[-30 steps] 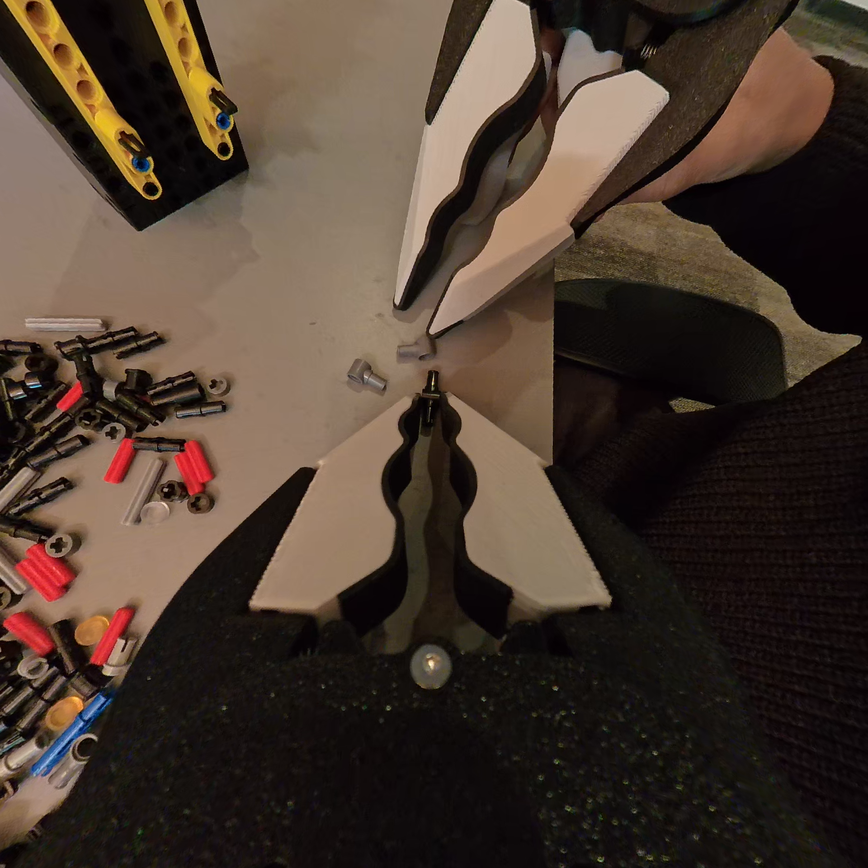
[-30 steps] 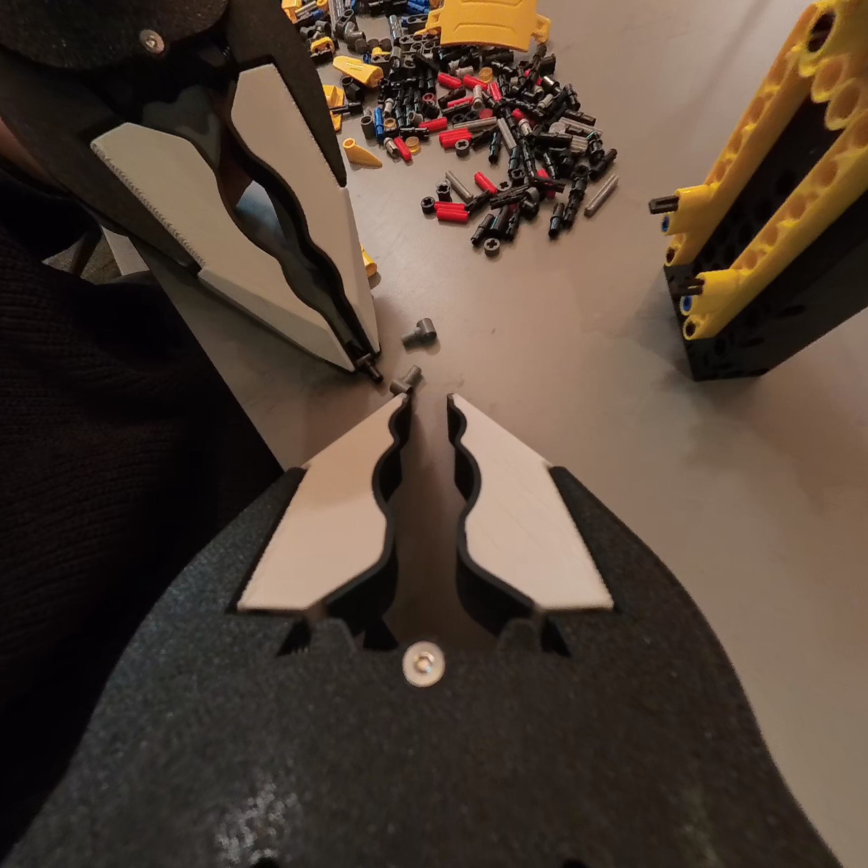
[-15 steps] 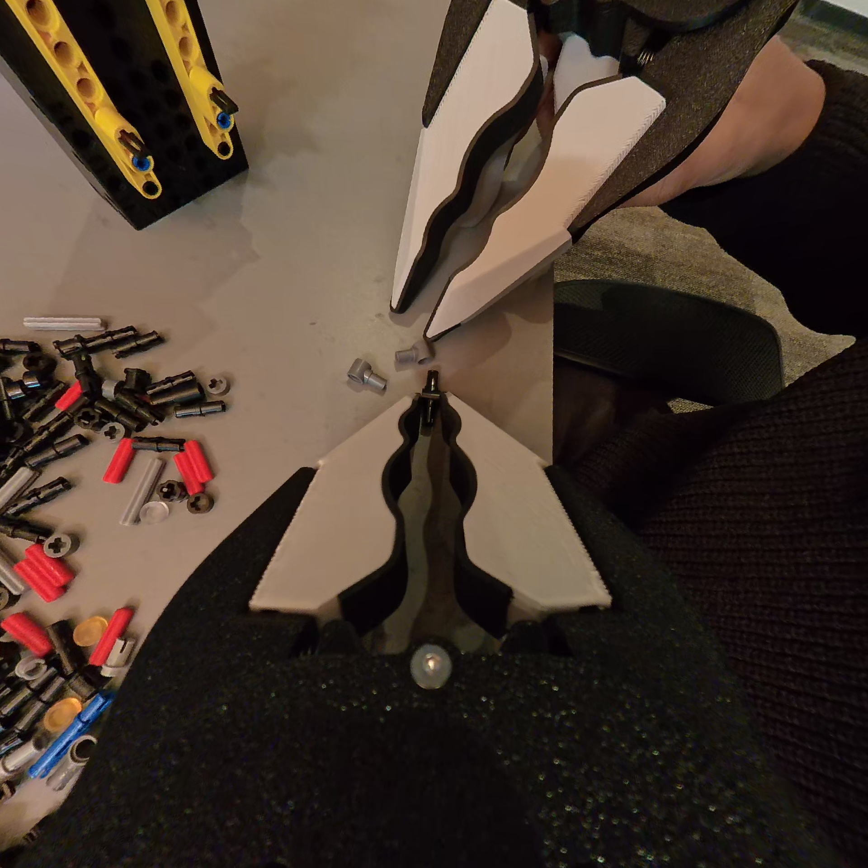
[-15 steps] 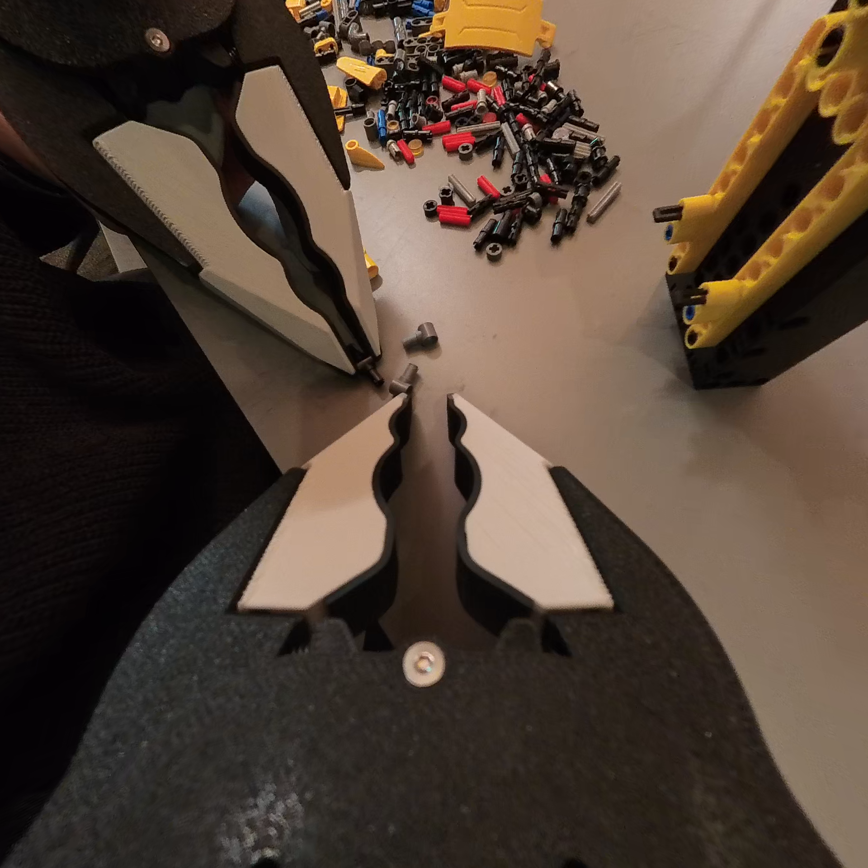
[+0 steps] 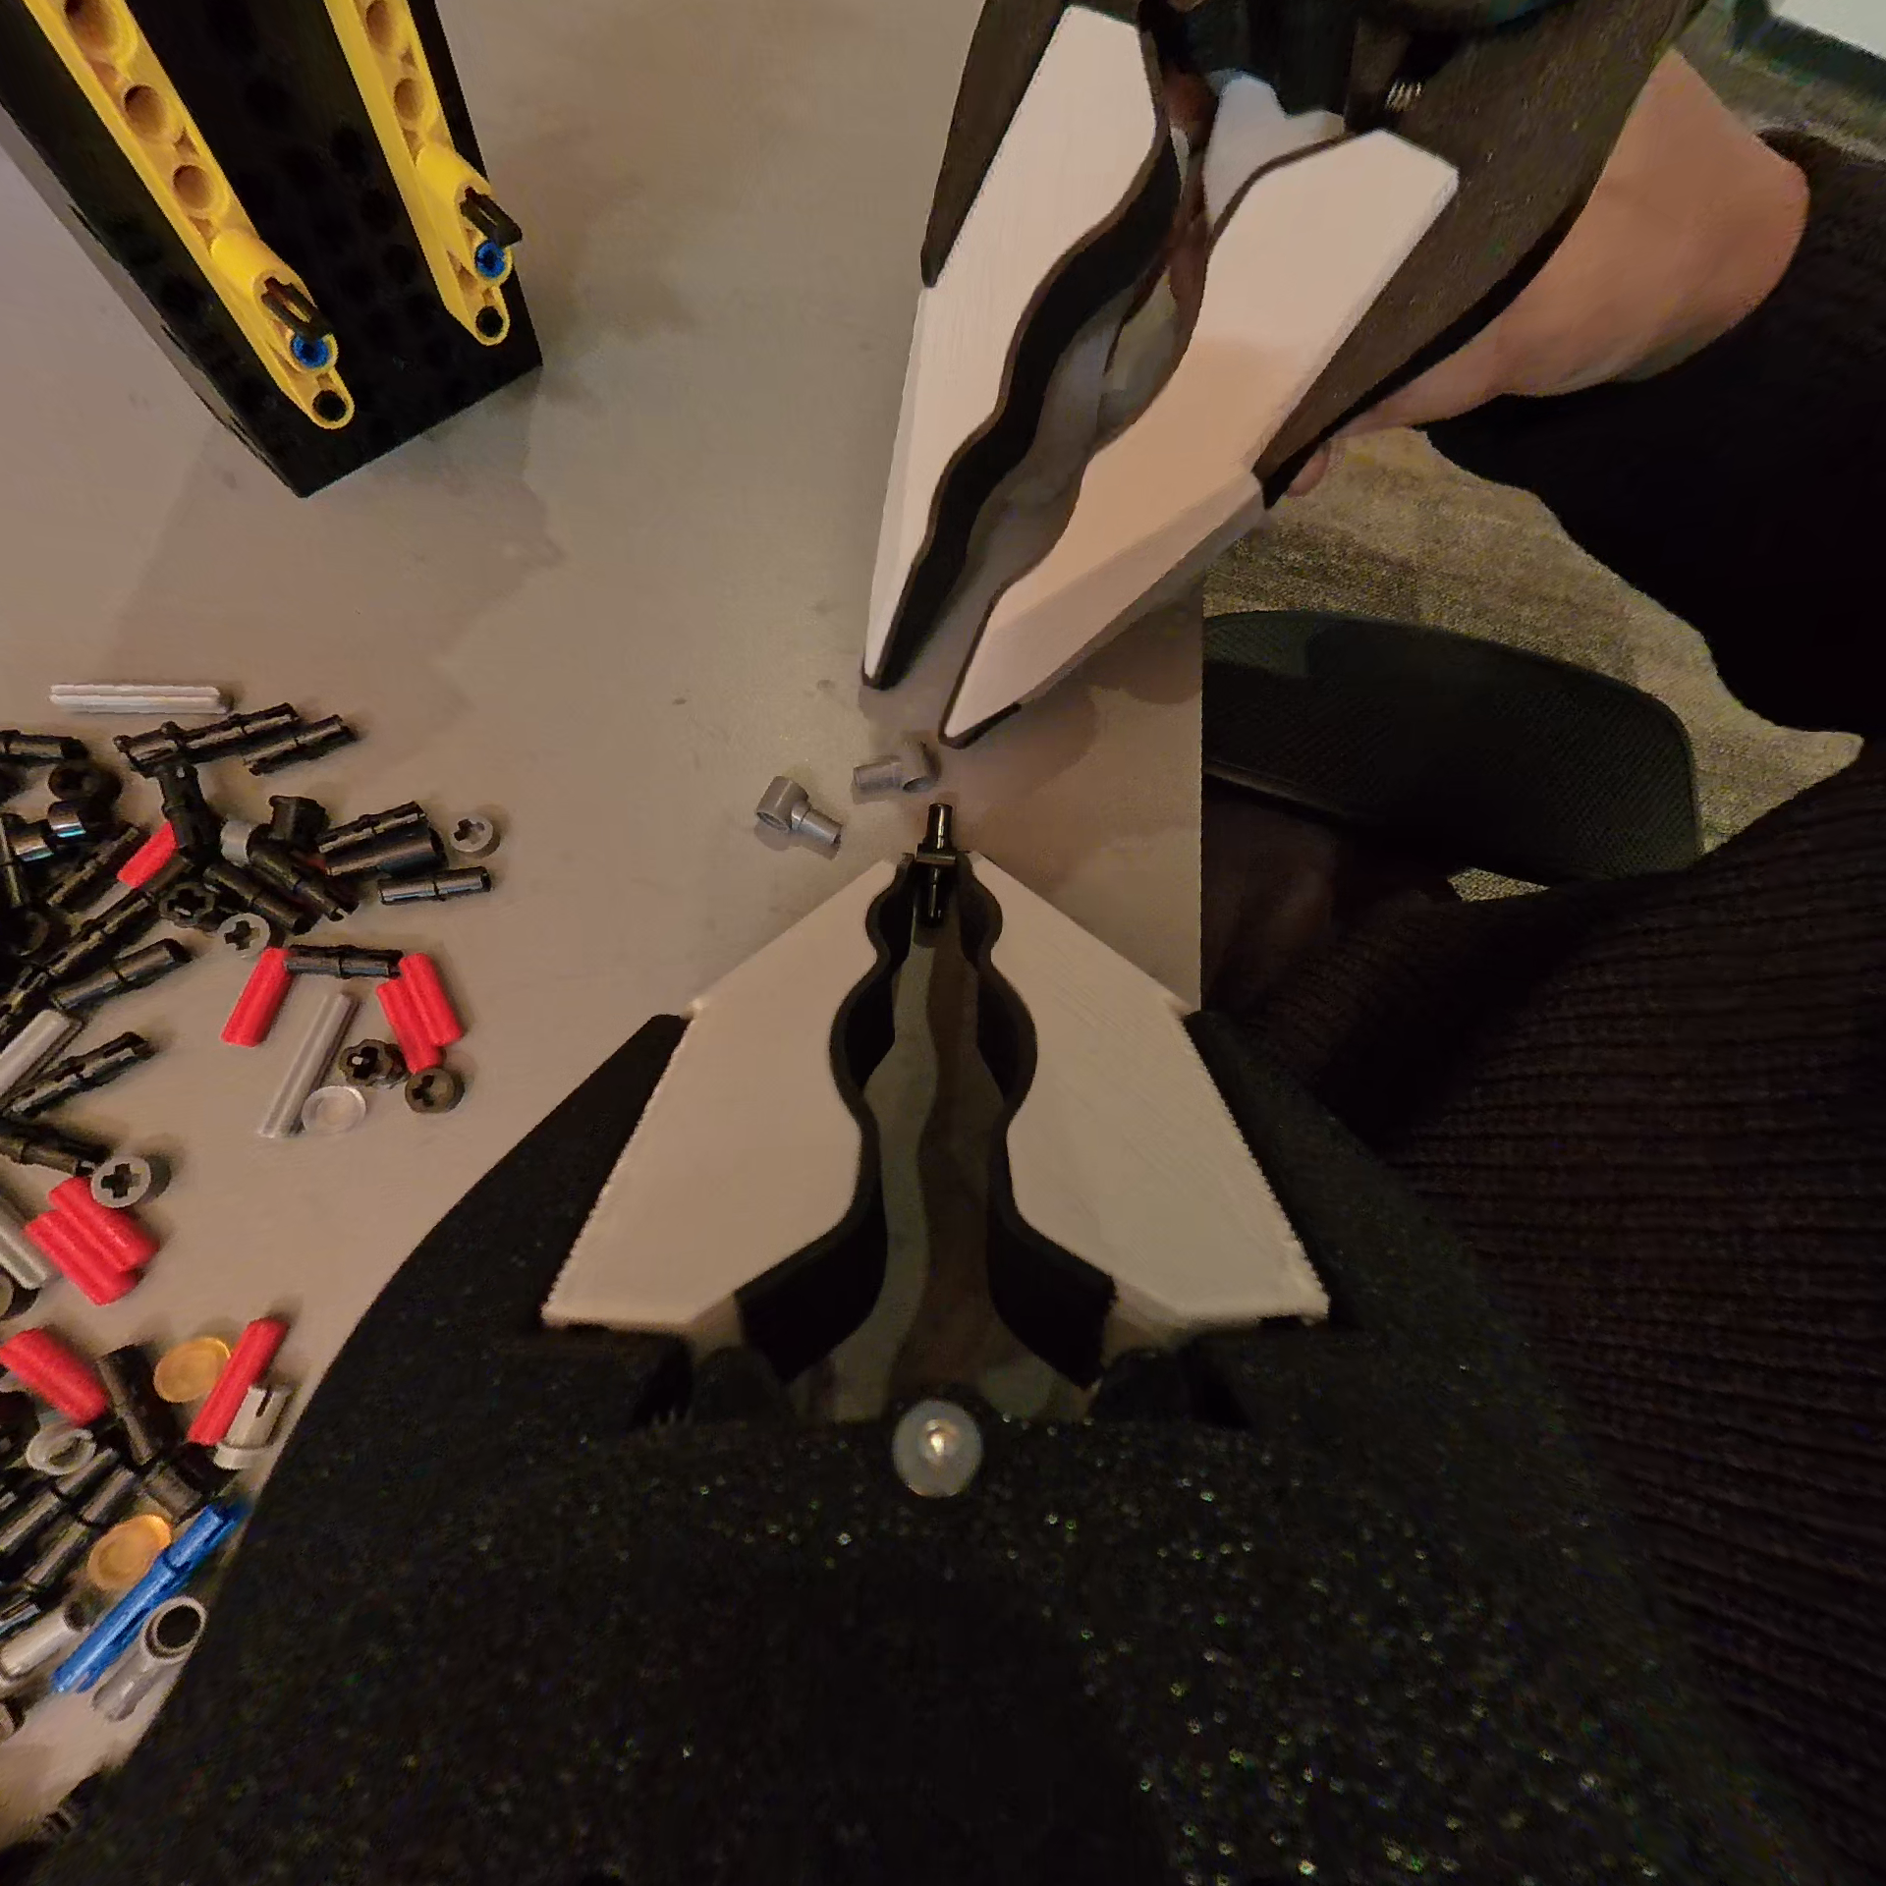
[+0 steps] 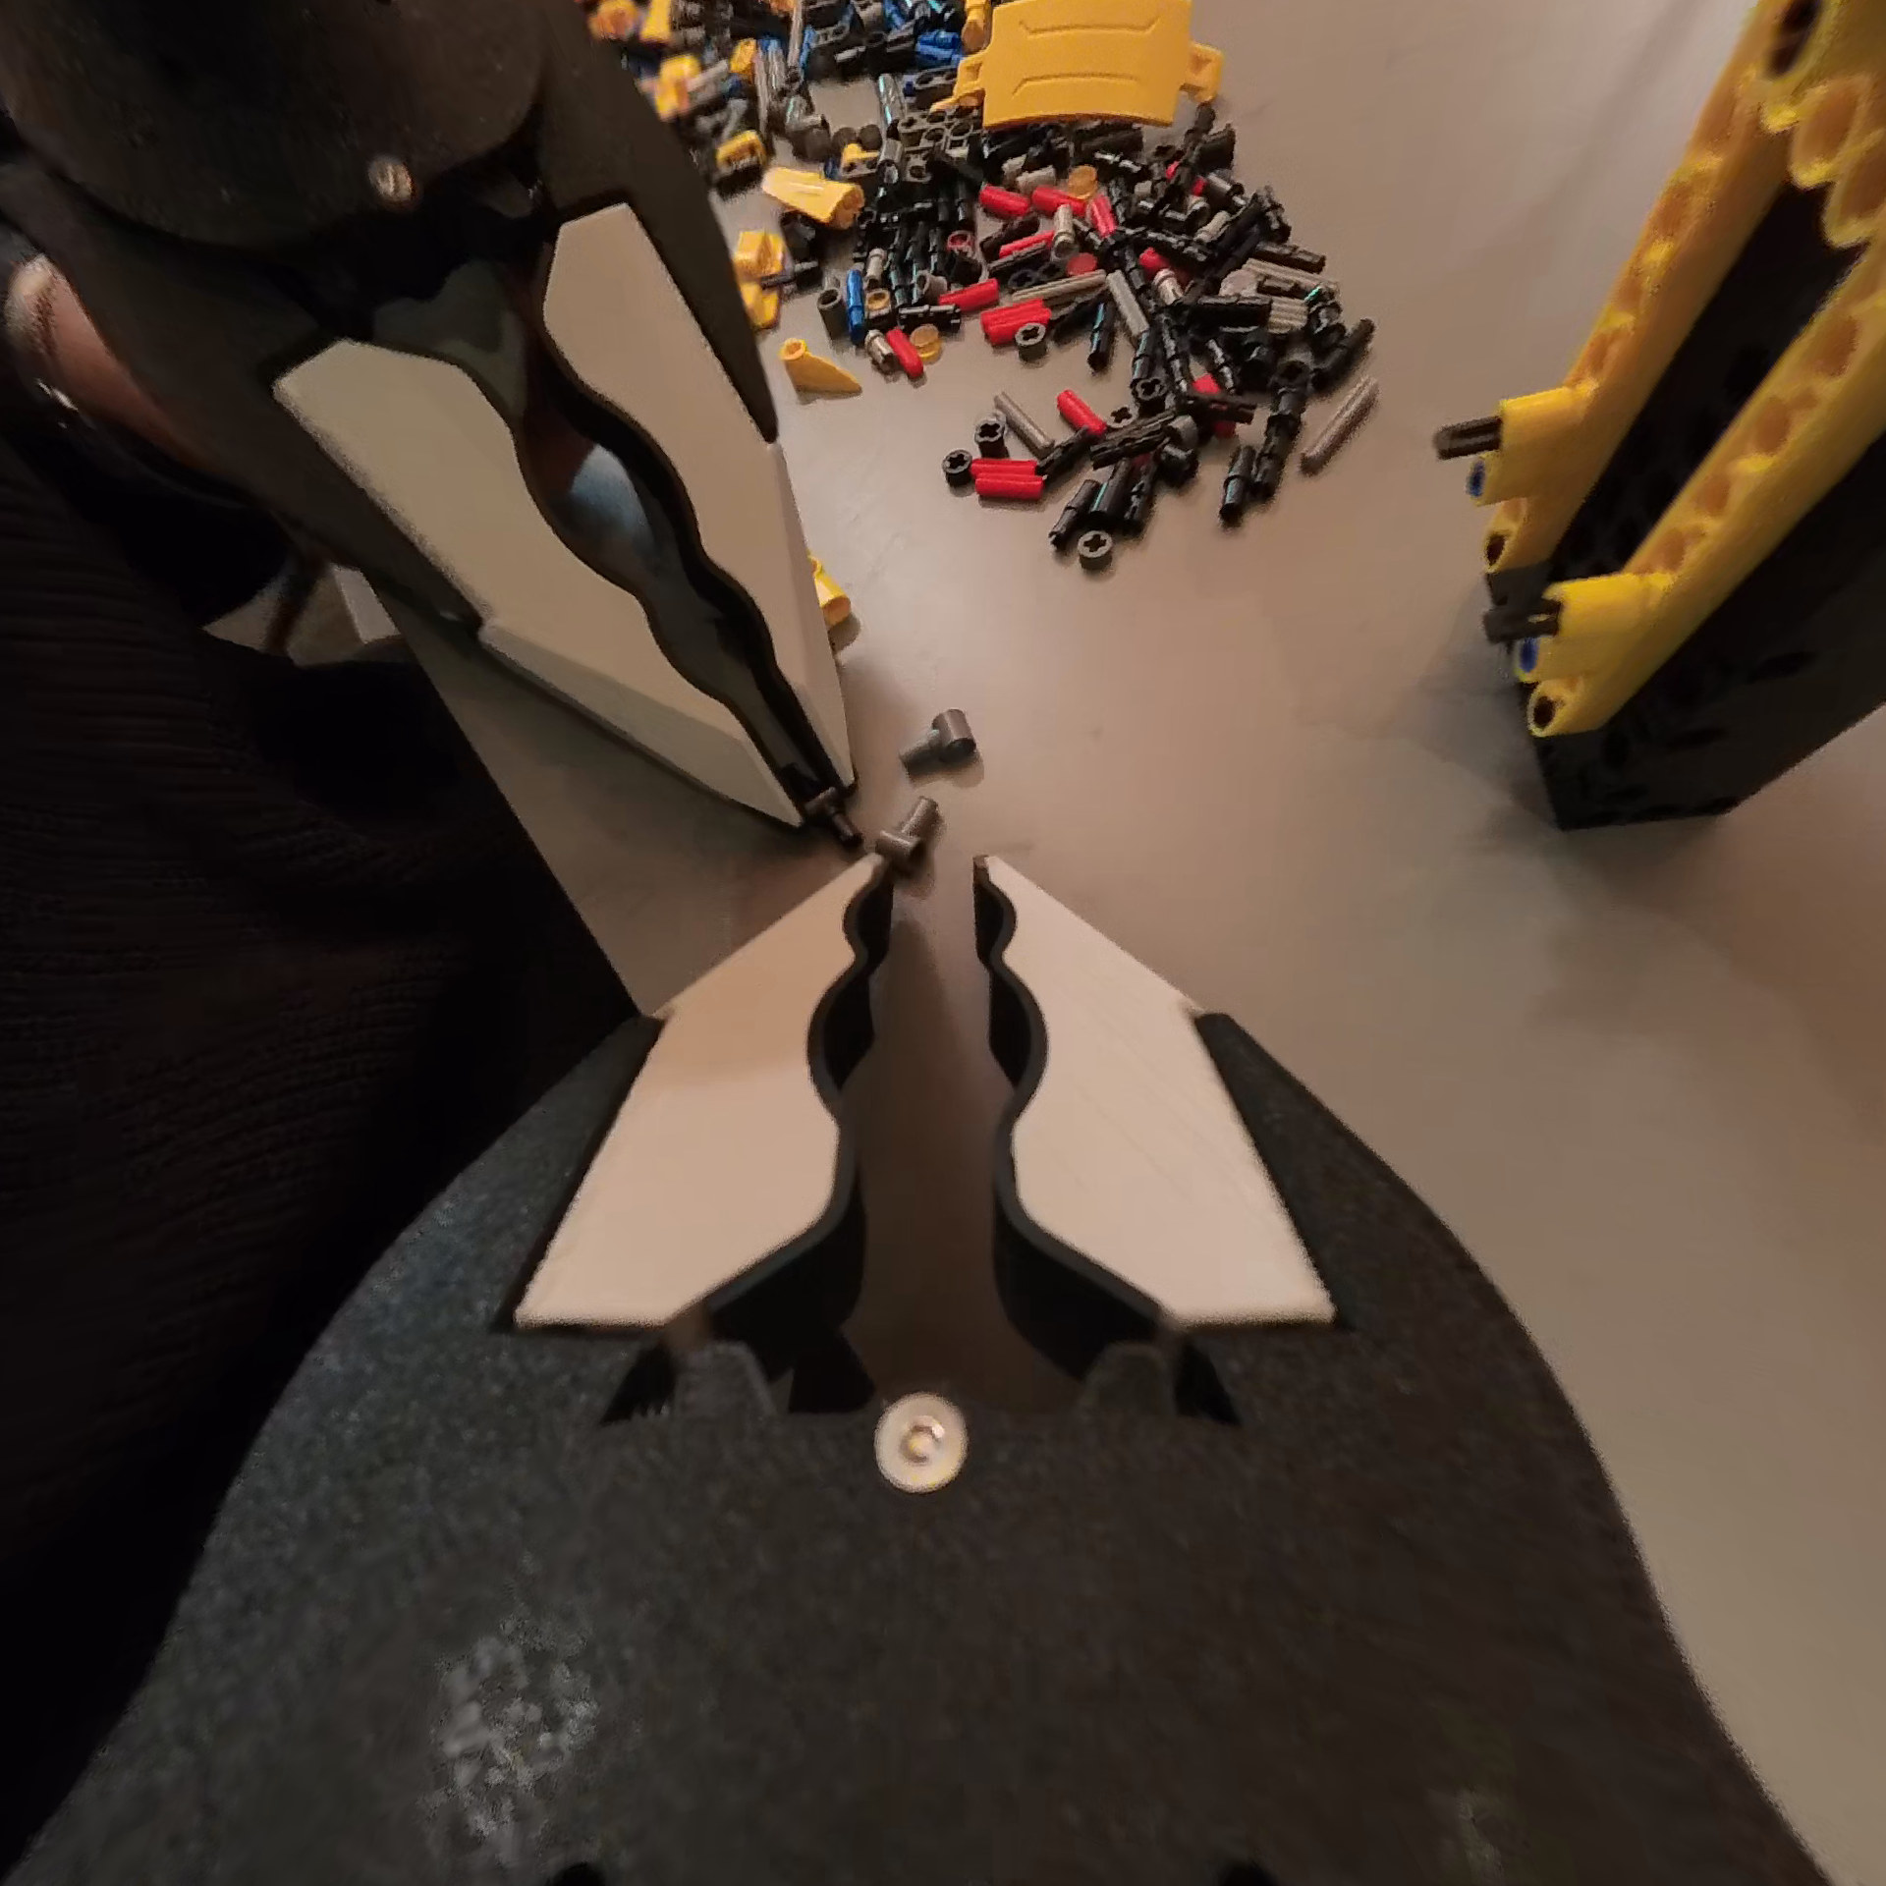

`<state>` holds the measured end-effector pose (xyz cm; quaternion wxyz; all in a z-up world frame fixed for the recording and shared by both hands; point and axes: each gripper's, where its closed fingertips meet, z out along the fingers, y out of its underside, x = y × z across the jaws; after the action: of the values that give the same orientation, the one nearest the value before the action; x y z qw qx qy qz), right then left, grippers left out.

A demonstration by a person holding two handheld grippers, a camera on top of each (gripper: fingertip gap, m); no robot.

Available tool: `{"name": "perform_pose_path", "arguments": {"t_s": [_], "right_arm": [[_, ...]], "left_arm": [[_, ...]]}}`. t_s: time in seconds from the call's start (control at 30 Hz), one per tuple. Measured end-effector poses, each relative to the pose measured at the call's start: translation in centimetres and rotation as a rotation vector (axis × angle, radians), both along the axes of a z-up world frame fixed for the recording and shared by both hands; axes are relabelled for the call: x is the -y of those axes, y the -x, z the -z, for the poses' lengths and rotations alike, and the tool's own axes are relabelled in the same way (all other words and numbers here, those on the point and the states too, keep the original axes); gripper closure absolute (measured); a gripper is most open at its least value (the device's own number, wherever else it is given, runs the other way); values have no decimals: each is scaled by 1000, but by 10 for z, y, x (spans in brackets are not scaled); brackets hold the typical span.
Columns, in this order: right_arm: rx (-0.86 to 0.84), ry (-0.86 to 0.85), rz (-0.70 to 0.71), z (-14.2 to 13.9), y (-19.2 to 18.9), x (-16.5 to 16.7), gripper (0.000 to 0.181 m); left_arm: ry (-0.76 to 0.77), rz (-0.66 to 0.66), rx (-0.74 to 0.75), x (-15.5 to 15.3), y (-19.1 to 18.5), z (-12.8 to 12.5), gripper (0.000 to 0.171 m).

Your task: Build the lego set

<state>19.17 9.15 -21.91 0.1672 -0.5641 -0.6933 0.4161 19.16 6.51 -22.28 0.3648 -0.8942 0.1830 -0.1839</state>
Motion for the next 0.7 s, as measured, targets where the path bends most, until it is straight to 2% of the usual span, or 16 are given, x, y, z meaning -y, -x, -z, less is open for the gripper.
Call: {"name": "perform_pose_path", "arguments": {"t_s": [0.1, 0.23, 0.53, 0.7], "right_arm": [[-14, 92, 47, -6, 0, -5, 165], [-10, 98, 107, -8, -2, -17, 165], [43, 55, -14, 1, 8, 2, 166], [49, 91, -58, -1, 3, 12, 166]], "left_arm": [[-7, -2, -8, 0, 0, 0, 164], [-5, -2, -5, 0, 0, 0, 164], [-3, -3, -1, 0, 0, 0, 164], [-7, -4, -7, 0, 0, 0, 164]]}}
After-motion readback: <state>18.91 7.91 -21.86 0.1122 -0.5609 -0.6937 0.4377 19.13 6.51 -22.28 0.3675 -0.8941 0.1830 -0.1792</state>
